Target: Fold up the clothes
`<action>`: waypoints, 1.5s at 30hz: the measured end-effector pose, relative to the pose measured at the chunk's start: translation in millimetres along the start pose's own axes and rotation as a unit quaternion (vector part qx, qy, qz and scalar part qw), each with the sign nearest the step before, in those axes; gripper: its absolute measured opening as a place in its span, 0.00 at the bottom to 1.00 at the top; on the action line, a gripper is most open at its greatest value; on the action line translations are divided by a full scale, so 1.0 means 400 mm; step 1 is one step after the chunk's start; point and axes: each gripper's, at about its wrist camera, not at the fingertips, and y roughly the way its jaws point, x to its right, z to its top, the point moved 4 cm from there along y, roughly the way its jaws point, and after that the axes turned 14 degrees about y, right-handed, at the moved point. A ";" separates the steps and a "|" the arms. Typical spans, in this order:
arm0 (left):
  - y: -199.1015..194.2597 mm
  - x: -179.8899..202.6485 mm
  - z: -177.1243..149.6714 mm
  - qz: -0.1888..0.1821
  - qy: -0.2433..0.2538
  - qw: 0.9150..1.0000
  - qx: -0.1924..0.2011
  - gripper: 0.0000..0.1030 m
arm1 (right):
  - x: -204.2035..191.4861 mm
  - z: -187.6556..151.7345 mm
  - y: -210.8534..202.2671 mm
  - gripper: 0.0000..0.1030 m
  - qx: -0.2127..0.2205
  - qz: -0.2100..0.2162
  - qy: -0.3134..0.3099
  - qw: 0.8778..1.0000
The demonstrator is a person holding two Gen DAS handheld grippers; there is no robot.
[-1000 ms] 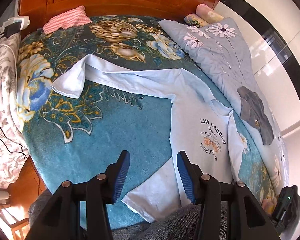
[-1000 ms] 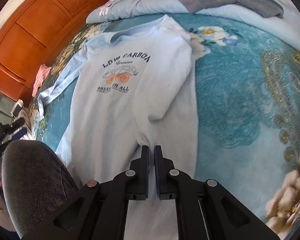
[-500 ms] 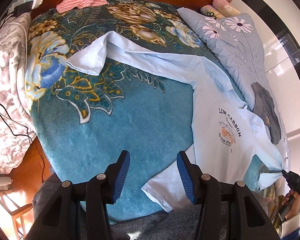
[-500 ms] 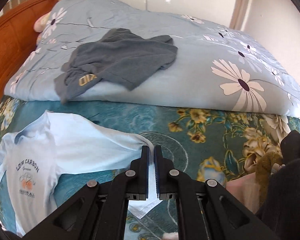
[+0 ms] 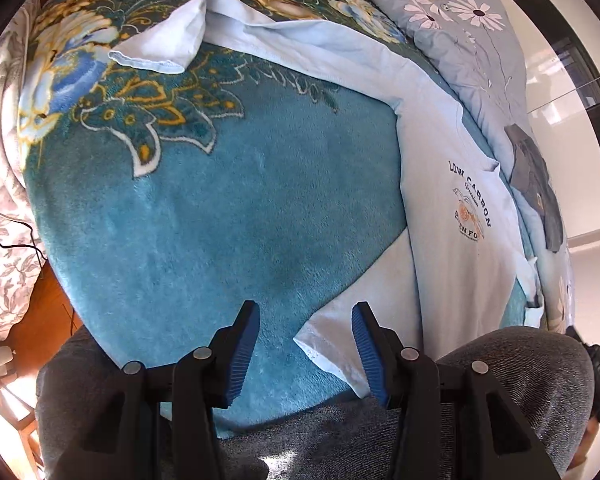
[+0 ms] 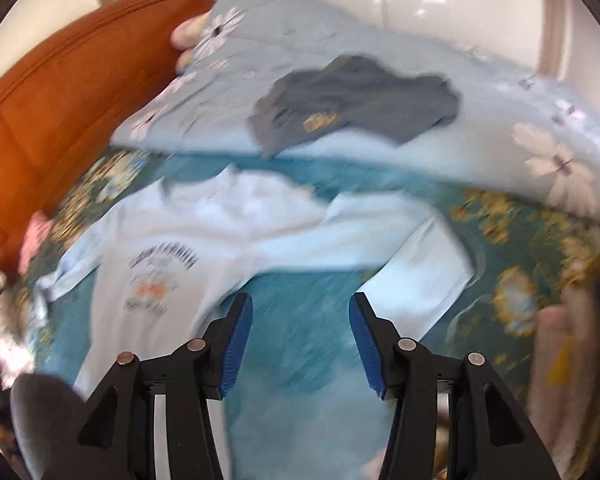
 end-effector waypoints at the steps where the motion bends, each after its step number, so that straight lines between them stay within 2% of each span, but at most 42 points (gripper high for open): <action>1: 0.008 0.004 -0.005 -0.002 0.006 1.000 -0.005 0.49 | -0.005 -0.061 0.032 0.50 -0.038 0.016 0.001 0.999; 2: 0.015 0.008 -0.009 -0.004 0.011 1.000 -0.010 0.49 | -0.006 -0.117 0.061 0.50 -0.064 0.017 0.000 0.998; 4: 0.023 0.001 -0.017 -0.017 0.004 1.000 -0.013 0.45 | -0.005 -0.197 0.094 0.50 -0.088 0.017 0.010 0.996; 6: 0.034 -0.007 -0.024 -0.024 -0.003 1.000 -0.020 0.38 | -0.006 -0.244 0.112 0.50 -0.107 0.041 0.033 0.993; 8: 0.042 -0.007 -0.026 -0.019 0.002 1.000 -0.021 0.29 | -0.012 -0.269 0.130 0.50 -0.119 0.047 0.045 0.991; 9: 0.045 -0.006 -0.026 -0.016 0.004 1.000 -0.021 0.28 | -0.016 -0.276 0.137 0.50 -0.123 0.047 0.049 0.990; 11: 0.048 -0.010 -0.026 -0.009 0.002 1.000 -0.021 0.14 | -0.023 -0.285 0.151 0.50 -0.130 0.046 0.056 0.989; 12: 0.048 -0.014 -0.027 -0.004 -0.001 1.000 -0.020 0.10 | -0.025 -0.287 0.153 0.50 -0.130 0.042 0.058 0.989; 13: 0.044 -0.015 -0.029 -0.003 -0.005 1.000 -0.016 0.06 | -0.027 -0.288 0.153 0.48 -0.128 0.037 0.060 0.989; 14: 0.037 -0.012 -0.031 0.001 -0.004 1.000 -0.010 0.04 | -0.028 -0.288 0.154 0.42 -0.127 0.032 0.061 0.990; 15: 0.030 -0.008 -0.034 0.006 -0.002 1.000 -0.003 0.04 | -0.026 -0.293 0.152 0.34 -0.127 0.029 0.060 0.990; 16: 0.018 -0.004 -0.036 0.016 0.004 1.000 0.008 0.04 | -0.024 -0.301 0.149 0.14 -0.128 0.027 0.058 0.990; 17: -0.001 -0.003 -0.036 0.027 0.007 0.999 0.021 0.03 | -0.021 -0.308 0.146 0.05 -0.129 0.024 0.055 0.990; 21: -0.100 -0.025 -0.034 0.071 -0.004 0.995 0.073 0.03 | -0.009 -0.338 0.133 0.03 -0.134 0.015 0.046 0.990; 23: -0.141 -0.063 -0.044 0.070 -0.026 0.994 0.084 0.03 | -0.003 -0.353 0.127 0.03 -0.136 0.010 0.042 0.990; 27: -0.101 -0.079 -0.082 0.106 -0.022 0.993 0.044 0.03 | 0.008 -0.382 0.114 0.02 -0.141 0.001 0.033 0.989; 30: -0.070 -0.097 -0.123 0.105 -0.043 0.993 0.025 0.03 | 0.024 -0.402 0.106 0.00 -0.145 -0.001 0.033 0.989; 33: -0.070 -0.105 -0.129 0.098 -0.054 0.993 0.028 0.03 | 0.062 -0.399 0.093 0.00 -0.147 0.012 0.055 0.987; 37: -0.107 -0.097 -0.114 0.046 -0.065 0.995 0.062 0.07 | 0.084 -0.340 0.062 0.00 -0.114 0.012 0.055 0.992; 40: -0.158 -0.099 -0.085 0.033 -0.071 0.993 0.094 0.07 | 0.098 -0.293 0.038 0.00 -0.088 0.011 0.053 0.995; 42: -0.189 -0.099 -0.059 0.035 -0.076 0.990 0.110 0.08 | 0.110 -0.227 0.040 0.00 -0.059 -0.014 0.046 0.997; 44: -0.219 -0.091 -0.031 0.034 -0.076 0.989 0.126 0.09 | 0.122 -0.153 0.045 0.05 -0.029 -0.044 0.037 0.998; 45: -0.234 -0.084 -0.017 0.032 -0.072 0.988 0.133 0.09 | 0.128 -0.116 0.047 0.15 -0.013 -0.059 0.032 0.998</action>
